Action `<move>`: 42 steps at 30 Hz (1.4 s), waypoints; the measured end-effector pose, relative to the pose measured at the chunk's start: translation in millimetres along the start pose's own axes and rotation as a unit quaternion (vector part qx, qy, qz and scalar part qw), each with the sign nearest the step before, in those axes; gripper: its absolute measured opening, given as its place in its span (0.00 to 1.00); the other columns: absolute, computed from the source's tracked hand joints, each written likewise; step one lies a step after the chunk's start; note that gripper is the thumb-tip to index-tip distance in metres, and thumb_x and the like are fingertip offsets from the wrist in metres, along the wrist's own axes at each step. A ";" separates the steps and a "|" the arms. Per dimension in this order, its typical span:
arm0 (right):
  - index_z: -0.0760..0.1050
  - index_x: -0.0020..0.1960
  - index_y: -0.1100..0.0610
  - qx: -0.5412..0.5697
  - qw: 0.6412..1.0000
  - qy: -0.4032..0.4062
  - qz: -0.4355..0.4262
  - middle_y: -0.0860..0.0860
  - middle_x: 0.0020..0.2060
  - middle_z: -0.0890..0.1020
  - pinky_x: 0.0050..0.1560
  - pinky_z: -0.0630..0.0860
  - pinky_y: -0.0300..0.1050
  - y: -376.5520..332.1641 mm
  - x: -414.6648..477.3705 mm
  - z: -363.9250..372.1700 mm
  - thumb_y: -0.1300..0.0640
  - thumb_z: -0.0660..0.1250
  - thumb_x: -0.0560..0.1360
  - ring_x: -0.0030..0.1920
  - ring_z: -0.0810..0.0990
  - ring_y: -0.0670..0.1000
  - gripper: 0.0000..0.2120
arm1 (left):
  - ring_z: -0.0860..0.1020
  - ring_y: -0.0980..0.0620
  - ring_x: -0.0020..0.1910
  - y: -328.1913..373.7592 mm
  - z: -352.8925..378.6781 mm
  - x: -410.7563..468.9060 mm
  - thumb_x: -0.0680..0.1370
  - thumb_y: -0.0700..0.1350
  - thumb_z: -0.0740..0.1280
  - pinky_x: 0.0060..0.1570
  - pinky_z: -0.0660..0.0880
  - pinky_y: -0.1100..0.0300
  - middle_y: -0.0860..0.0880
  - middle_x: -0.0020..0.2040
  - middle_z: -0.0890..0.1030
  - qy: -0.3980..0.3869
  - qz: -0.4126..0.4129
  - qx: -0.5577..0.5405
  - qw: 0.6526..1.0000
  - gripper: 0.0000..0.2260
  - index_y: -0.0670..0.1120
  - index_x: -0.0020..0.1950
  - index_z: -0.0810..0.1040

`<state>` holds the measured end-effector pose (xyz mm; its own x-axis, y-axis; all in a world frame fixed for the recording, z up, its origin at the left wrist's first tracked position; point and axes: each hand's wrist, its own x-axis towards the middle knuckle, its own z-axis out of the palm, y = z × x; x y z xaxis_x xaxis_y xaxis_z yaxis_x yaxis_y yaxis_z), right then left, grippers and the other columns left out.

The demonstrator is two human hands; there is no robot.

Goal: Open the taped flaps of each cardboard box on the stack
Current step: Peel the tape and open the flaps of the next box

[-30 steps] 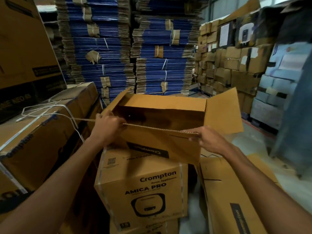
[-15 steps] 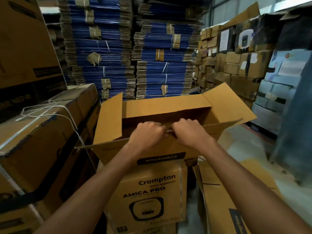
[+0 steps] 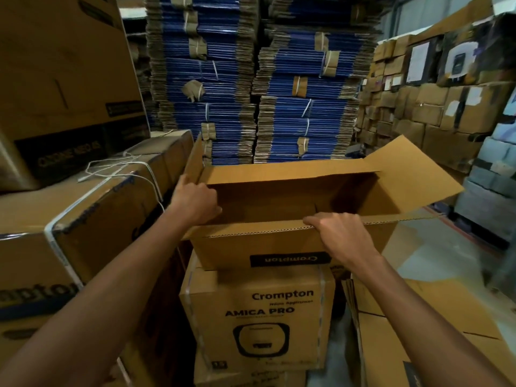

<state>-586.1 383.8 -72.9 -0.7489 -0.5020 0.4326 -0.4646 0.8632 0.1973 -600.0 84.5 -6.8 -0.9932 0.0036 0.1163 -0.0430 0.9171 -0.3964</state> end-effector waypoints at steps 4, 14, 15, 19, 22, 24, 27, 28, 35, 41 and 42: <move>0.70 0.75 0.47 0.010 1.000 -0.026 0.005 0.47 0.63 0.82 0.50 0.82 0.40 -1.8 -10.5 -0.5 0.58 0.60 0.83 0.49 0.85 0.45 0.21 | 0.79 0.47 0.52 -36.1 24.2 -9.5 0.83 0.60 0.58 0.75 0.56 0.35 0.51 0.44 0.78 0.016 -0.133 -0.085 0.987 0.17 0.49 0.49 0.77; 0.76 0.68 0.49 0.232 0.910 -0.335 0.075 0.51 0.66 0.78 0.67 0.71 0.55 2.3 37.7 -49.3 0.39 0.54 0.84 0.64 0.76 0.52 0.22 | 0.36 0.28 0.78 -1.4 82.3 -22.5 0.72 0.80 0.51 0.72 0.37 0.26 0.38 0.83 0.40 -0.123 -0.204 -0.224 0.945 0.49 0.51 0.84 0.46; 0.76 0.67 0.49 0.212 0.910 -0.350 0.070 0.51 0.62 0.79 0.63 0.73 0.53 2.6 51.1 -40.9 0.40 0.57 0.83 0.60 0.77 0.51 0.19 | 0.36 0.28 0.78 0.0 82.4 -22.7 0.72 0.80 0.50 0.71 0.37 0.26 0.38 0.83 0.40 -0.123 -0.203 -0.219 0.947 0.50 0.51 0.84 0.45; 0.68 0.74 0.50 0.147 0.913 -0.368 0.096 0.53 0.66 0.75 0.60 0.74 0.53 -6.4 96.7 -2.7 0.42 0.65 0.80 0.62 0.76 0.54 0.26 | 0.35 0.27 0.77 2.3 85.7 -28.7 0.73 0.79 0.49 0.71 0.37 0.25 0.39 0.82 0.38 -0.121 -0.196 -0.205 0.951 0.49 0.51 0.84 0.46; 0.60 0.80 0.53 0.147 0.932 -0.309 0.121 0.57 0.74 0.70 0.68 0.71 0.56 -12.3 121.9 15.1 0.48 0.67 0.80 0.71 0.71 0.59 0.32 | 0.34 0.27 0.77 3.3 93.9 -36.0 0.73 0.79 0.48 0.70 0.36 0.25 0.38 0.82 0.37 -0.113 -0.197 -0.210 0.951 0.49 0.50 0.84 0.45; 0.63 0.77 0.56 0.158 0.947 -0.252 0.126 0.58 0.72 0.72 0.67 0.72 0.56 -14.1 132.7 22.4 0.52 0.67 0.80 0.70 0.72 0.59 0.28 | 0.34 0.27 0.77 5.2 99.0 -39.8 0.73 0.79 0.47 0.70 0.36 0.25 0.38 0.82 0.37 -0.102 -0.194 -0.210 0.953 0.48 0.50 0.84 0.45; 0.72 0.66 0.57 0.150 0.976 -0.098 0.120 0.56 0.60 0.79 0.61 0.76 0.57 -16.7 141.5 22.4 0.56 0.64 0.80 0.61 0.77 0.57 0.15 | 0.33 0.27 0.77 8.2 104.5 -44.2 0.74 0.78 0.45 0.71 0.36 0.25 0.38 0.82 0.37 -0.083 -0.191 -0.214 0.954 0.47 0.50 0.84 0.45; 0.72 0.68 0.58 0.145 0.981 -0.037 0.124 0.57 0.60 0.79 0.61 0.76 0.58 -16.9 144.2 20.2 0.57 0.63 0.80 0.61 0.77 0.57 0.17 | 0.33 0.27 0.77 9.1 105.8 -45.6 0.74 0.78 0.45 0.71 0.36 0.24 0.38 0.82 0.36 -0.082 -0.189 -0.217 0.954 0.47 0.50 0.84 0.45; 0.65 0.73 0.59 0.041 0.982 0.148 0.111 0.60 0.67 0.73 0.65 0.69 0.63 0.3 183.4 5.9 0.57 0.64 0.76 0.66 0.71 0.61 0.27 | 0.33 0.26 0.76 22.2 119.9 -66.9 0.73 0.79 0.43 0.72 0.41 0.25 0.38 0.81 0.33 -0.068 -0.196 -0.202 0.957 0.47 0.52 0.84 0.43; 0.59 0.76 0.57 -0.023 0.984 0.126 0.124 0.60 0.75 0.62 0.65 0.69 0.65 6.0 208.0 21.2 0.58 0.67 0.72 0.69 0.67 0.64 0.35 | 0.33 0.28 0.77 24.9 126.1 -75.9 0.72 0.80 0.38 0.73 0.42 0.27 0.39 0.81 0.32 -0.055 -0.197 -0.182 0.962 0.47 0.53 0.84 0.47; 0.57 0.77 0.56 -0.024 0.985 0.111 0.129 0.60 0.76 0.60 0.66 0.69 0.66 5.6 209.6 24.9 0.58 0.68 0.72 0.70 0.66 0.64 0.37 | 0.33 0.28 0.77 25.5 124.4 -74.2 0.71 0.80 0.38 0.72 0.42 0.27 0.39 0.81 0.32 -0.060 -0.198 -0.179 0.962 0.47 0.53 0.84 0.50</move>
<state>-757.4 282.0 -3.1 -0.7151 -0.2469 0.6540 -0.2455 0.9647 0.0958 -540.9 58.1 -138.8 -0.9130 -0.4002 0.0791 -0.4015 0.9159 -0.0012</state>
